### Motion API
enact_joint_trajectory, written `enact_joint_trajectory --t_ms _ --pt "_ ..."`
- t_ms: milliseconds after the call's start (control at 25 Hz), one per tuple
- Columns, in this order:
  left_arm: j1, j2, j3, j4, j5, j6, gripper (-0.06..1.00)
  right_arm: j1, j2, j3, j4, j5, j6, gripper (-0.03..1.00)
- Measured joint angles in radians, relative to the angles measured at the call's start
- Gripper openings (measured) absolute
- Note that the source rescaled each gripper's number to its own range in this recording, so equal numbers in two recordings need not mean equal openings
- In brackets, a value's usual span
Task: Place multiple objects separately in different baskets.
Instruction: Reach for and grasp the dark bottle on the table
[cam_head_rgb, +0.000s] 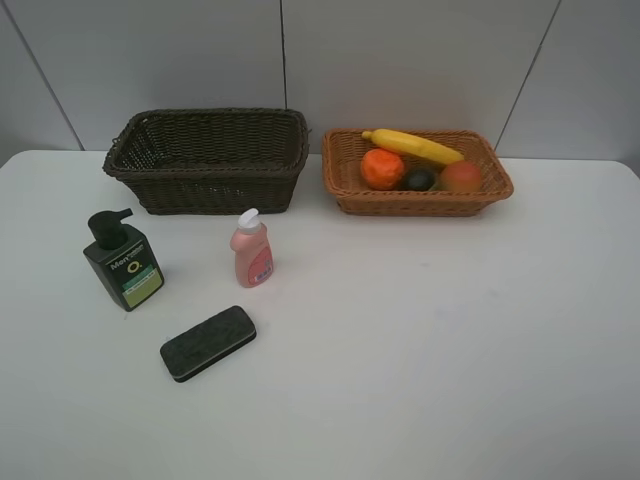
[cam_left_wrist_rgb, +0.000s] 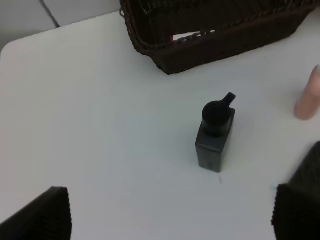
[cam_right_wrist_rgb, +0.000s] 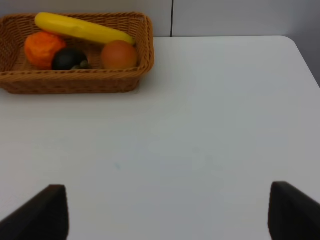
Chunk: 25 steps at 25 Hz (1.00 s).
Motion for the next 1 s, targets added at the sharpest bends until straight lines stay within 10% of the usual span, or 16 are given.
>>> enact_joint_trajectory --t_ms 600,1000 --pt "0.000 0.700 -0.228 -0.151 0.054 0.284 1.00 0.000 0.000 0.000 0.000 0.000 0.000 1.00" --pt "-0.065 0.887 -0.232 -0.104 0.020 0.310 1.00 0.000 0.000 0.000 0.000 -0.001 0.000 1.00"
